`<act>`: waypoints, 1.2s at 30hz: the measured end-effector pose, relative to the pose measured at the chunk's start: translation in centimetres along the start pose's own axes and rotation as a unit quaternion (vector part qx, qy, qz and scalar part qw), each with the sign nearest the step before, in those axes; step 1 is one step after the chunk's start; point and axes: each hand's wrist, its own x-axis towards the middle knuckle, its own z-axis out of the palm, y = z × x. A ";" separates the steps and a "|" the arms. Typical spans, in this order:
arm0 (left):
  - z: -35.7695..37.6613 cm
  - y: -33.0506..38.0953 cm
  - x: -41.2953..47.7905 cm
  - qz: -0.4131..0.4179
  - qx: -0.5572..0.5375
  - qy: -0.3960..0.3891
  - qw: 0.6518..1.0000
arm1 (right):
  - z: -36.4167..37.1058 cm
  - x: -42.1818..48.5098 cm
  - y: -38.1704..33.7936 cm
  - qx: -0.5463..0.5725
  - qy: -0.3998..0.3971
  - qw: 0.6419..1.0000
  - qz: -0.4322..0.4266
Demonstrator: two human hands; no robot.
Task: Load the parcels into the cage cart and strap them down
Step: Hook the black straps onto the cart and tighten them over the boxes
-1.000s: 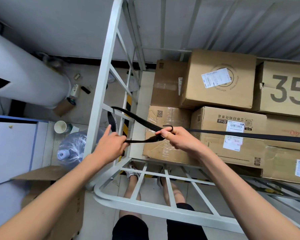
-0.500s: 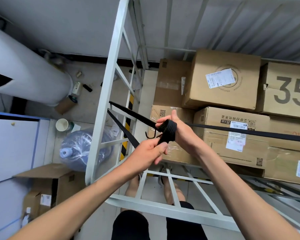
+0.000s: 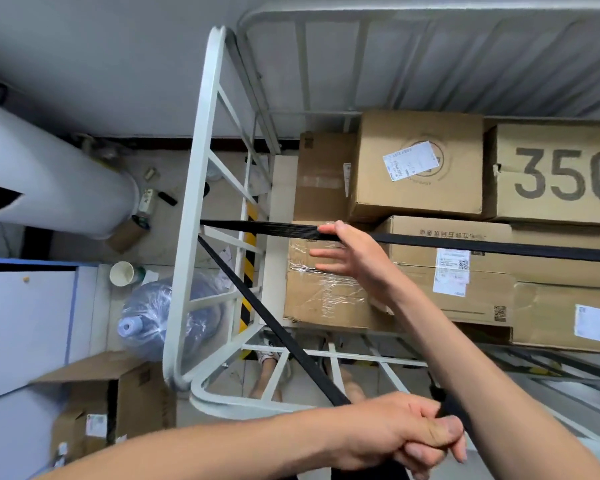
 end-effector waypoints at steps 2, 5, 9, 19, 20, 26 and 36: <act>0.1 0.4 0.3 0.006 0.006 0.011 1.000 | -0.7 -1.1 0.2 -0.045 -0.024 0.999 0.014; -0.8 2.1 -0.9 0.055 0.032 0.083 0.994 | -1.1 -3.7 0.0 -0.123 -0.077 0.989 0.024; -2.8 6.2 -4.3 0.144 0.023 0.189 0.971 | -1.2 -7.5 -1.5 -0.134 -0.158 0.977 0.059; -4.1 8.1 -13.0 0.093 0.210 0.297 0.927 | -1.1 -13.4 -5.6 -0.230 -0.200 0.952 -0.040; -3.7 7.6 -13.6 0.086 0.238 0.308 0.917 | -0.9 -14.1 -5.6 -0.243 -0.210 0.946 -0.046; -1.0 4.4 -15.3 0.127 0.293 0.376 0.870 | -0.9 -19.9 -3.4 -0.250 -0.284 0.925 -0.036; 4.1 -4.8 -7.1 0.018 0.488 0.530 0.693 | -5.8 -26.7 3.9 -0.278 -0.272 0.921 0.004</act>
